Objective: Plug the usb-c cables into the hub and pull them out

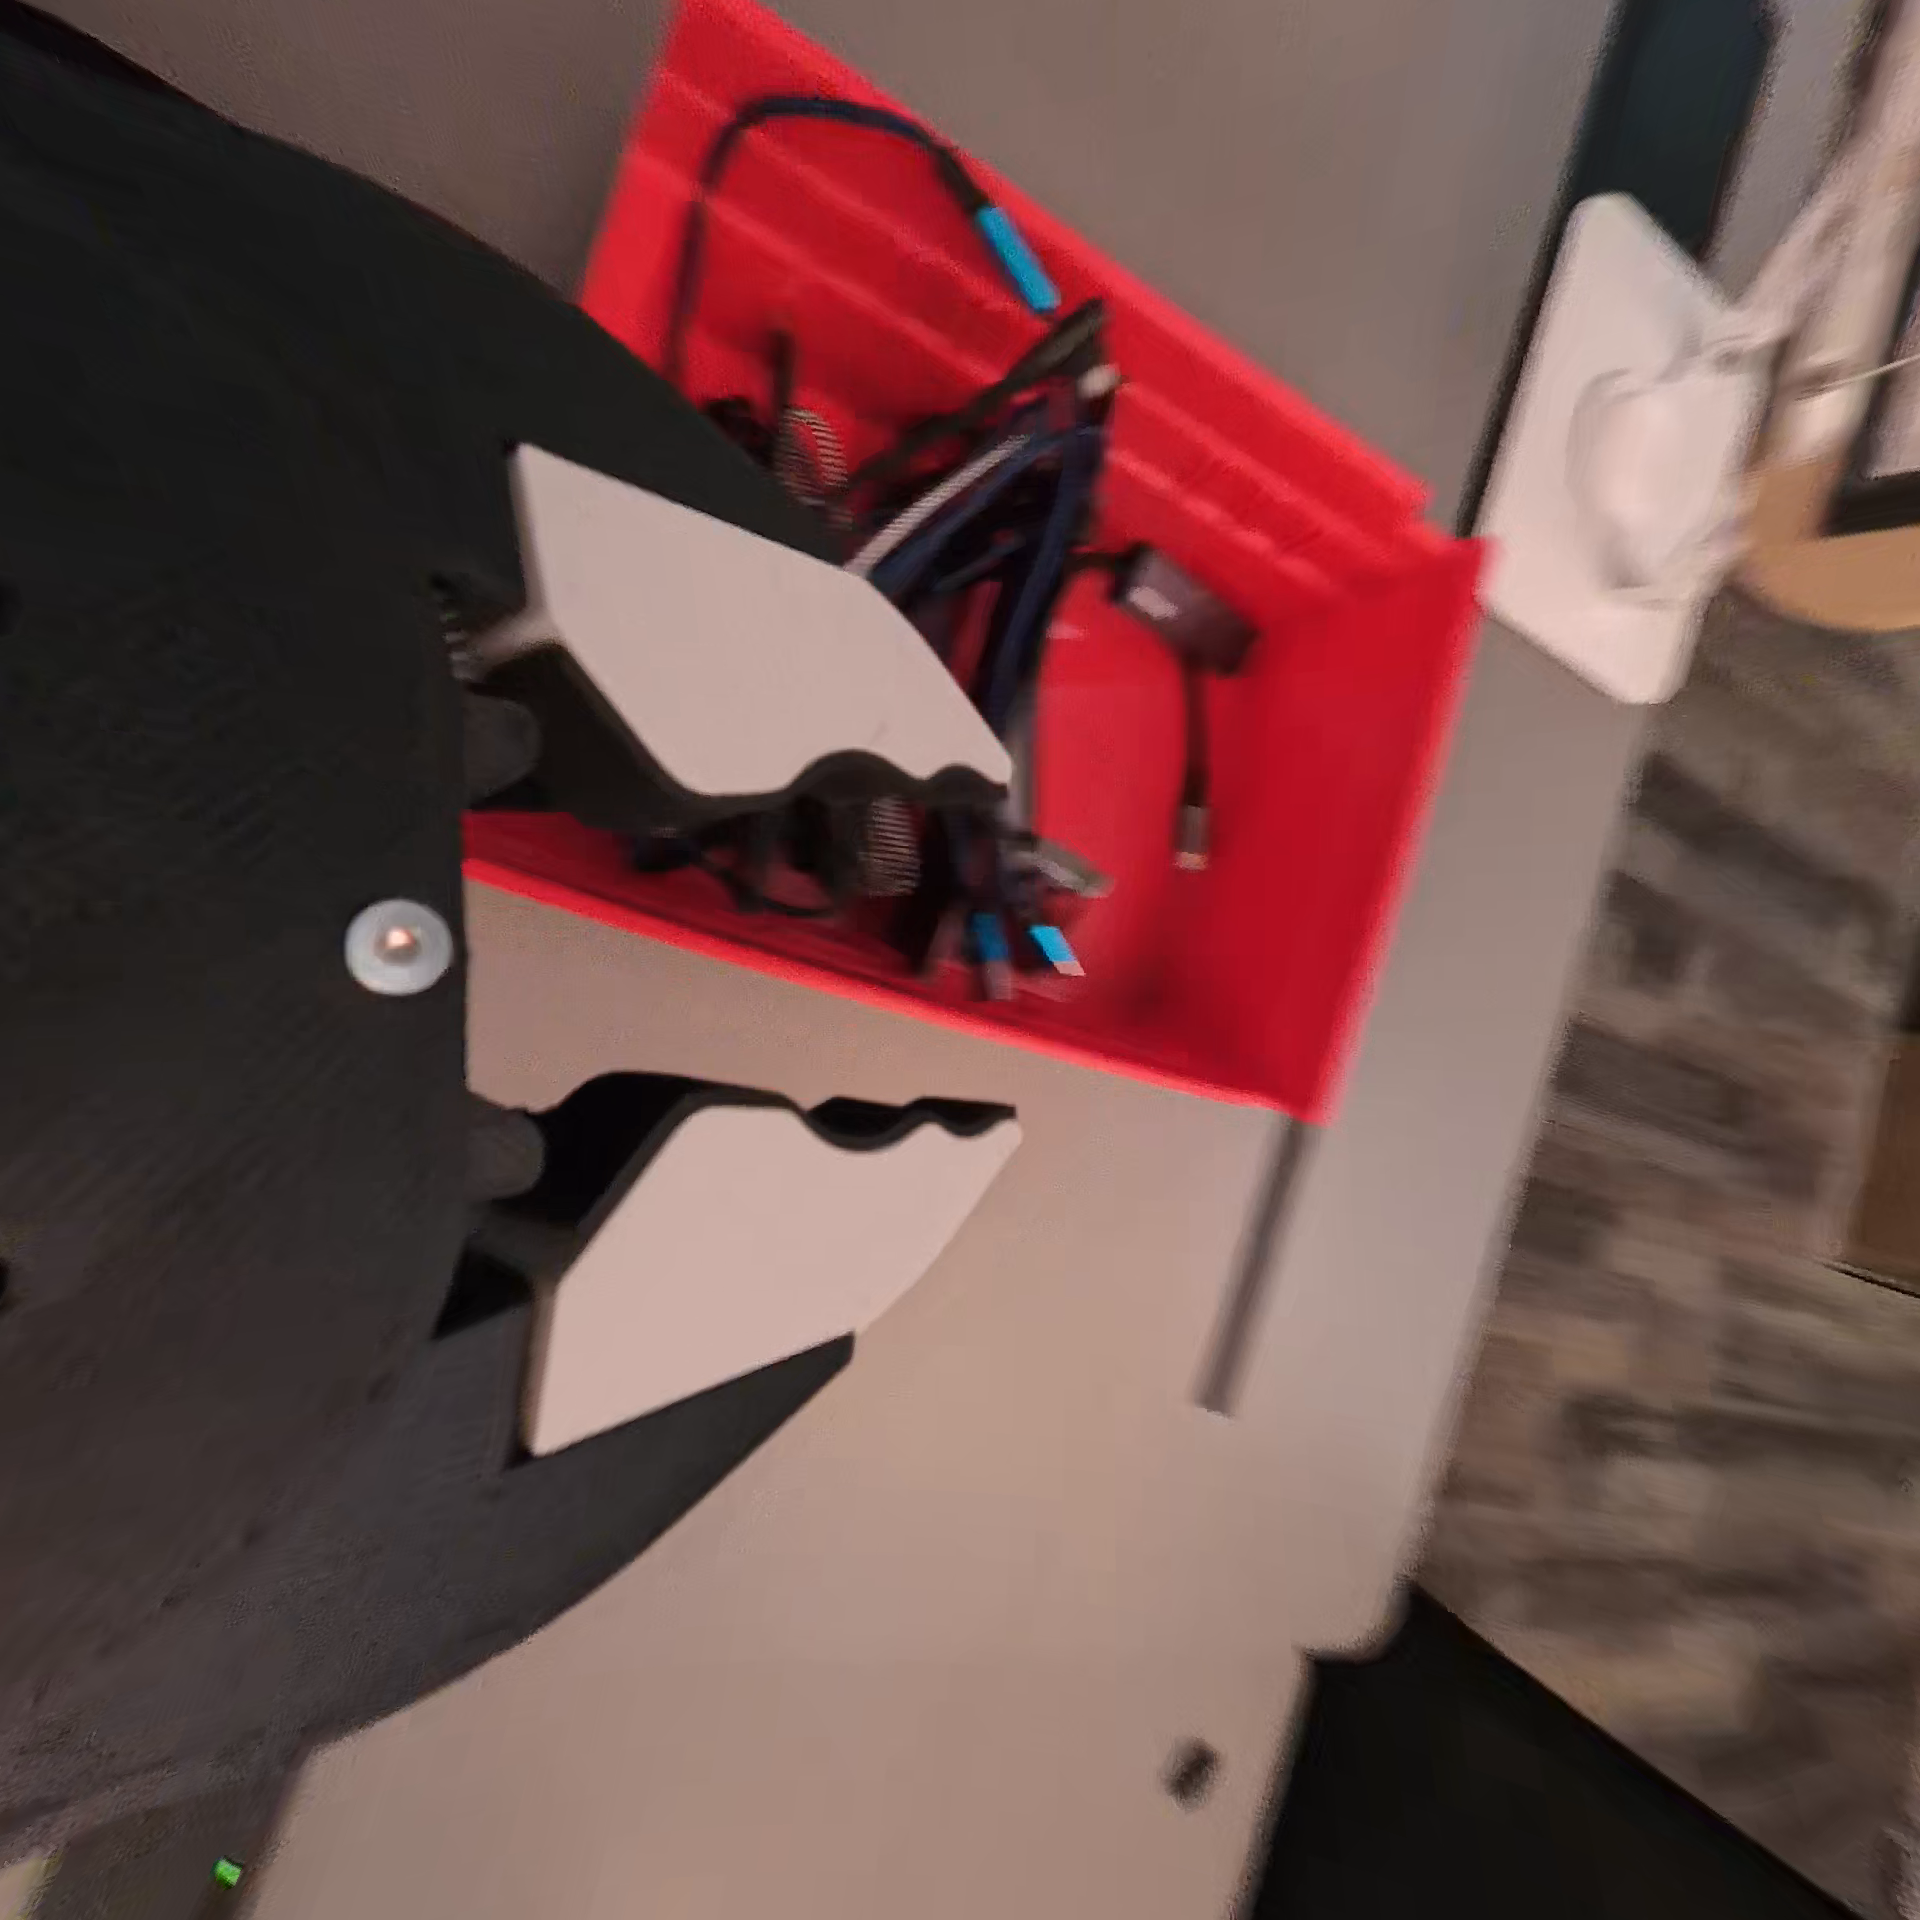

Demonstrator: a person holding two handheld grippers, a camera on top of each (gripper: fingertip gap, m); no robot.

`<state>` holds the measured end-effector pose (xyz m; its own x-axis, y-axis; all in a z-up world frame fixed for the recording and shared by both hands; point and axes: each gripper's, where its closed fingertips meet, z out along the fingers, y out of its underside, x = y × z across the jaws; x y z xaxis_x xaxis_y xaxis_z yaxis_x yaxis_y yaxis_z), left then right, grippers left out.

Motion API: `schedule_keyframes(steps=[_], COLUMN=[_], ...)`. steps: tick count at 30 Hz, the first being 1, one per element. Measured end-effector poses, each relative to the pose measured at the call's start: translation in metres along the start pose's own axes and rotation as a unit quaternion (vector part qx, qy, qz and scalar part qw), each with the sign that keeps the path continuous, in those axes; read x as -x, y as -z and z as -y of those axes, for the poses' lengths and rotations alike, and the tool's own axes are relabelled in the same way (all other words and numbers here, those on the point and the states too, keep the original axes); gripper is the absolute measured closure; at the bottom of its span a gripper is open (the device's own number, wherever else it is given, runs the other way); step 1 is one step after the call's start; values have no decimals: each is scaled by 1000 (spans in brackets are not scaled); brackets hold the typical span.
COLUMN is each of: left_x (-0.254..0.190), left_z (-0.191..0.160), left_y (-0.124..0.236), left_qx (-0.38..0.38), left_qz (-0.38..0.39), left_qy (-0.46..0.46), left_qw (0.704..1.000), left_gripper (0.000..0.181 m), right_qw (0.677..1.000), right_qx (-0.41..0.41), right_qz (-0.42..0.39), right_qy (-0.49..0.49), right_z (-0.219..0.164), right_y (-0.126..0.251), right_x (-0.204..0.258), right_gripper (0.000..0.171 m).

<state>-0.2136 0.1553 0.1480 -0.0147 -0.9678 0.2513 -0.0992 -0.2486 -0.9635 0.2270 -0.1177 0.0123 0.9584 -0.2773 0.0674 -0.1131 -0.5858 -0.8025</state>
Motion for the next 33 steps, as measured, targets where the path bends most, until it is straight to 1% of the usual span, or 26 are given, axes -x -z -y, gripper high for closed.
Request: schedule_keyframes(steps=[1, 3, 4, 5, 6, 7, 9, 11, 13, 15, 17, 19, 21, 24, 26, 29, 31, 33], left_x=[30, 82, 100, 113, 119, 123, 131, 140, 147, 155, 158, 158, 158, 159, 160, 160, 161, 162], left_z=[-5, -24, -38, -53, -66, -75, -86, -99, -119, -140, -158, -171, -178, -177, -176, -183, -188, -191], left_y=[19, 63, 84, 101, 112, 118, 125, 127, 128, 131, 130, 124, 120, 114, 116, 124, 130, 132], left_qx=[16, 68, 100, 130, 152, 165, 170, 191, 236, 293, 339, 363, 373, 363, 357, 361, 368, 370], left_qz=[86, 234, 286, 316, 321, 313, 307, 308, 319, 336, 330, 312, 299, 287, 286, 292, 295, 296], left_qy=[-6, 5, 21, 41, 60, 76, 96, 121, 139, 153, 174, 201, 224, 234, 237, 254, 267, 275], left_qw=[996, 970, 953, 939, 933, 932, 931, 924, 907, 882, 864, 855, 849, 855, 857, 848, 840, 836], left_gripper=[139, 130, 126, 123, 120, 122, 122, 122, 122, 121, 121, 125, 129, 132, 132, 131, 131, 131], right_qw=[999, 992, 986, 979, 973, 969, 962, 954, 947, 947, 947, 945, 943, 944, 945, 943, 950, 962], right_qx=[38, 112, 149, 184, 208, 223, 247, 275, 292, 287, 282, 280, 278, 276, 277, 282, 259, 216], right_qz=[21, 43, 44, 47, 54, 62, 54, 47, 52, 52, 51, 56, 54, 48, 52, 47, 44, 35], right_qy=[-16, -44, -57, -67, -78, -90, -106, -113, -126, -134, -144, -161, -175, -173, -166, -168, -167, -161], right_z=[-21, -60, -76, -89, -97, -100, -107, -114, -116, -115, -114, -113, -112, -111, -112, -113, -103, -87], right_y=[0, -5, -7, -9, -11, -13, -19, -24, -25, -25, -22, -17, -9, 2, 6, 11, 14, 15], right_x=[-1, -4, -6, -7, -5, -2, -4, -5, -2, -2, -3, -2, -1, -1, 2, 2, 1, -4], right_gripper=[114, 113, 113, 118, 118, 121, 124, 124, 131, 131, 130, 130, 129, 129, 129, 128, 127, 127])
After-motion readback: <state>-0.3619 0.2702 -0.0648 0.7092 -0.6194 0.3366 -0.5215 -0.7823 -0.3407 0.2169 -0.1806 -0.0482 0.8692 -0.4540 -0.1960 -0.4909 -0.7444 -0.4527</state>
